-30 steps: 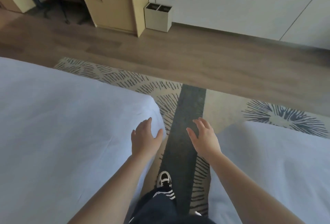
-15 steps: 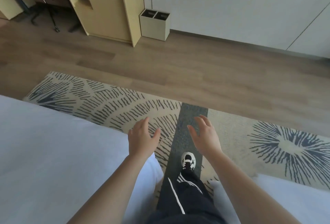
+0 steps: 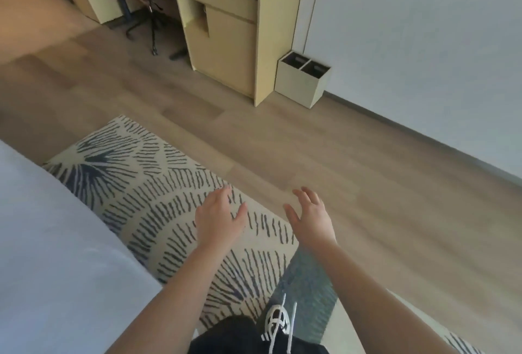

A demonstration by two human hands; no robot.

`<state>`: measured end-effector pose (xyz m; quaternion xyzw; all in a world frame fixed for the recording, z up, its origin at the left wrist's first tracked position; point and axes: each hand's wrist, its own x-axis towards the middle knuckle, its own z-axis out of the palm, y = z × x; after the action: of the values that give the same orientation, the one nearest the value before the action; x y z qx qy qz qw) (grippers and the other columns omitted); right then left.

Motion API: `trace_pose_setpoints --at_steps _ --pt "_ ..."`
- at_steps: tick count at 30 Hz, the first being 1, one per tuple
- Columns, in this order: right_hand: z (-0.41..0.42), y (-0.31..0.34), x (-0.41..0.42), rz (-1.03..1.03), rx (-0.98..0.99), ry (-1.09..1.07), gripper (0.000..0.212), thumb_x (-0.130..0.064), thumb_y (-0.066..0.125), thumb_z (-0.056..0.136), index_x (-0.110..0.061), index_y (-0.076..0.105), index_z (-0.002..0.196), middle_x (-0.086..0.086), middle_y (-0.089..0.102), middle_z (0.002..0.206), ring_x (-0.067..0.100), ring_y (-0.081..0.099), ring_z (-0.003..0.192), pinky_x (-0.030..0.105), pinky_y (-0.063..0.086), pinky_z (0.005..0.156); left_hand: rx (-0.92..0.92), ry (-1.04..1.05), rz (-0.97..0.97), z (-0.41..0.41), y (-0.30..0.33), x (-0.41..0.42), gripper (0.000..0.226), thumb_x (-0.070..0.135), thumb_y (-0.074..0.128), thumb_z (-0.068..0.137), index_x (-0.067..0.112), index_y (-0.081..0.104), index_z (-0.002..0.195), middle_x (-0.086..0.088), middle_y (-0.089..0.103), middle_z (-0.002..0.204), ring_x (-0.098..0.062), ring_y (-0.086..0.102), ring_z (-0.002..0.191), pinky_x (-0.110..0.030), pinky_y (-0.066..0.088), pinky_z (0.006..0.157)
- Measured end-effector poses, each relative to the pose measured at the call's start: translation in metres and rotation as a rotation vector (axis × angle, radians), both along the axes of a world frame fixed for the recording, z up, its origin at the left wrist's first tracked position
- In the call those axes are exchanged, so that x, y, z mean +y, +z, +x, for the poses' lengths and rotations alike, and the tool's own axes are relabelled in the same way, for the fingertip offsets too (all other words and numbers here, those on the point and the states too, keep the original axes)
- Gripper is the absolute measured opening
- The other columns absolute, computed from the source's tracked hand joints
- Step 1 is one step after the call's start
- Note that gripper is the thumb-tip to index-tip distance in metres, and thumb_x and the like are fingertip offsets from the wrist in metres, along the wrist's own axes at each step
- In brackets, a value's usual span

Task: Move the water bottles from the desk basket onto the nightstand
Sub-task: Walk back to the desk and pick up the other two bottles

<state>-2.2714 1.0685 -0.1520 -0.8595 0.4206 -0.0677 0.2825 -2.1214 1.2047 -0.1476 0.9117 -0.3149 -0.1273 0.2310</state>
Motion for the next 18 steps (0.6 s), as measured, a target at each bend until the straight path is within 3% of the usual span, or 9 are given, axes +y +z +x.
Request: trace_pose_setpoints --at_steps 9,18 --pt "0.151 -0.014 -0.087 0.035 -0.001 0.202 0.051 -0.044 0.043 0.098 -0.019 0.041 0.142 0.004 0.031 0.153 0.023 0.029 0.139 0.039 0.037 0.108 0.047 0.169 0.057 0.117 -0.01 -0.067 0.068 0.053 0.041 0.094 0.019 0.028 0.151 0.0 0.03 0.157 -0.017 0.024 0.145 -0.047 0.022 0.117" --pt "0.399 -0.031 -0.155 0.023 0.024 0.347 0.052 -0.041 0.045 0.097 -0.016 0.041 0.142 0.004 0.032 0.153 0.026 0.033 0.136 0.036 0.034 0.106 0.027 0.289 0.082 0.343 -0.023 -0.119 0.065 0.054 0.039 0.094 0.02 0.029 0.149 -0.001 0.032 0.155 -0.018 0.024 0.144 -0.045 0.019 0.117"
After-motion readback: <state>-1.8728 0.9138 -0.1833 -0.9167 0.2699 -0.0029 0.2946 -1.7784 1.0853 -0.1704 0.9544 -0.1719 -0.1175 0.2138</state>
